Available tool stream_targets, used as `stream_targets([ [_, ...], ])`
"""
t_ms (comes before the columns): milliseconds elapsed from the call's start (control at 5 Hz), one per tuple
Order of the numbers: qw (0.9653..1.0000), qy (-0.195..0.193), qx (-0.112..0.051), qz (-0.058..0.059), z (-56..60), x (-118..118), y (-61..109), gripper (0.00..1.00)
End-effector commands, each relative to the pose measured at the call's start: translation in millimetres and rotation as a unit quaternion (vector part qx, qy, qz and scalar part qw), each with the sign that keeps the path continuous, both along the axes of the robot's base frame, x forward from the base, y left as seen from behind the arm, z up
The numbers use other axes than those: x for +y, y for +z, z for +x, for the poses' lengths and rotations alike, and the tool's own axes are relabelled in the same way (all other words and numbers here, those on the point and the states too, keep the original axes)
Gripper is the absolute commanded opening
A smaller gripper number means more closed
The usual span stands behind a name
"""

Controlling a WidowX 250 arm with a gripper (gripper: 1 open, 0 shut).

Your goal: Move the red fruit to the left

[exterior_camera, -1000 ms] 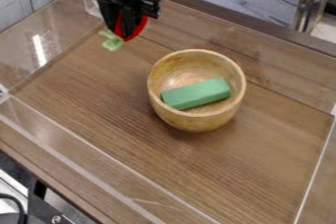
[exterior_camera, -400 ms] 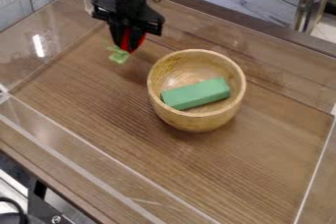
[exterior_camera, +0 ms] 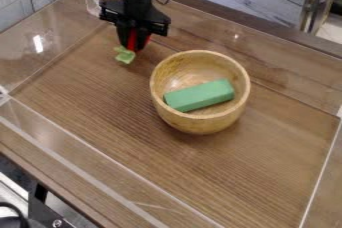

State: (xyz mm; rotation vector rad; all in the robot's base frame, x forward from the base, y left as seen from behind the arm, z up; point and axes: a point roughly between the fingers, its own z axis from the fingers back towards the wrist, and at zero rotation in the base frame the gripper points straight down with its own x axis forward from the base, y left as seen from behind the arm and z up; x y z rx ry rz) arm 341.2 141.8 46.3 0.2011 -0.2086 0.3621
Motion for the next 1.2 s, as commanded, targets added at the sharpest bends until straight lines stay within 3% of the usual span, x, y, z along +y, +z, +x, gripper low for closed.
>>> stream_targets([
  [0,0.9994,0.013,-0.031,0.007,11.8,8.7,19.3,0.0],
  [400,0.9994,-0.009,-0.032,-0.005,12.9,3.9,-4.6,0.0],
  [1000,0.9977,-0.053,-0.03,-0.029,8.6,26.1,-3.7,0.0],
])
